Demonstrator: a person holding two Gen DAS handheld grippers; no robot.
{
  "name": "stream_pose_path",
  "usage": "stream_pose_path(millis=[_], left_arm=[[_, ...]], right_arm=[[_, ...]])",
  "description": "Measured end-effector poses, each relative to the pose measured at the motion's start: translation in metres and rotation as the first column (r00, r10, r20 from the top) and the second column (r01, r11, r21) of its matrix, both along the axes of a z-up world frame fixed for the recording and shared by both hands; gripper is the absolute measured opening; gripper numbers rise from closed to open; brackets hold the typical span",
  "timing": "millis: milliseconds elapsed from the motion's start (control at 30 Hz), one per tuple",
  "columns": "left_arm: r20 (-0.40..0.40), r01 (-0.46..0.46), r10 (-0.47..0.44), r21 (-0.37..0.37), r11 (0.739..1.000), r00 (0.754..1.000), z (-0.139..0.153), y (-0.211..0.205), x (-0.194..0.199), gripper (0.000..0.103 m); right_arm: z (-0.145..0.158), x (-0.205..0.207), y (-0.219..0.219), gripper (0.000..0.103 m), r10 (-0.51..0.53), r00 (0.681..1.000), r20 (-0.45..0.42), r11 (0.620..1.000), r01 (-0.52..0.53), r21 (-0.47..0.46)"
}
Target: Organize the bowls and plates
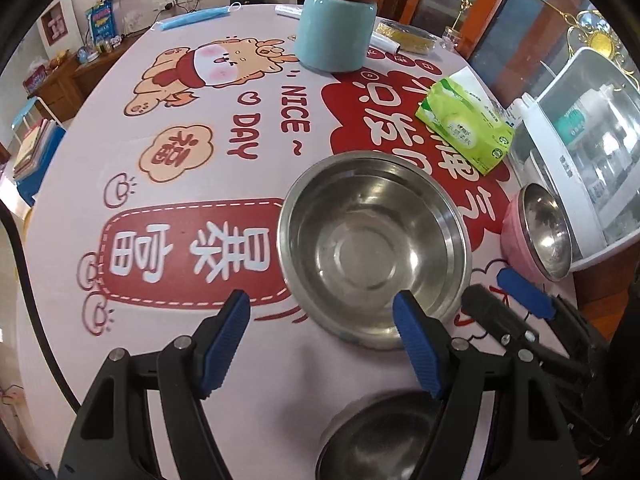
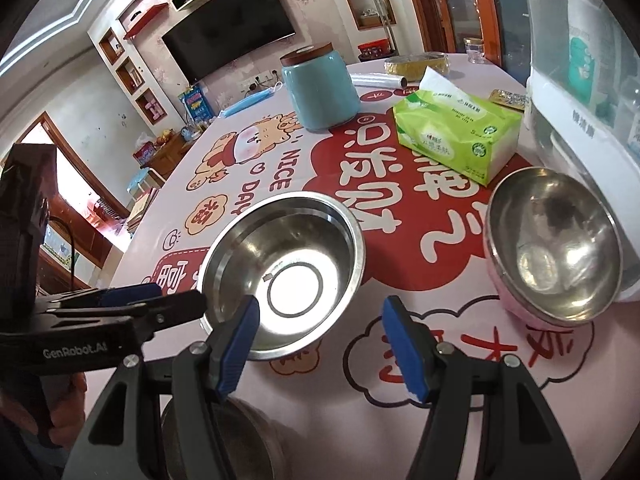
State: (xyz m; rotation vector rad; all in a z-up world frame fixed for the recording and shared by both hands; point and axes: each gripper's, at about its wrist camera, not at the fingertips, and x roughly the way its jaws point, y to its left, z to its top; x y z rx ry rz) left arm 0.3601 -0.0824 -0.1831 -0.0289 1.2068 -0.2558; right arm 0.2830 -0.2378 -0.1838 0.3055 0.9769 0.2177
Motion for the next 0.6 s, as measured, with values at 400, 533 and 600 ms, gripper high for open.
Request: stream_pose_path(millis=[400,533,600], left_arm=[[-0.061,-0.005,0.003,-0.029,1.000,0.998,-0.038,0.000,0.008,0.050],[-0.076,-0.004,-0.002,-0.073,0.997,0.997,-0.043,0.001,0.008,0.037],[-0.072,0.012,-0.019,-0.097,0.995,0.997,-0.043,-0.001,0.008,0.030]], right_arm=[[-0.030,0.007,0.001,0.052,-0.006,0.998,-0.059,0.999,0.008,0.038],[-0.035,0.008,0.000,0.043,-0.006,0.998,-0.067,0.997,0.012,0.080],[-0.035,0.008,0.002,0.040,0.002,0.998,-0.063,0.996,0.004,0.088]])
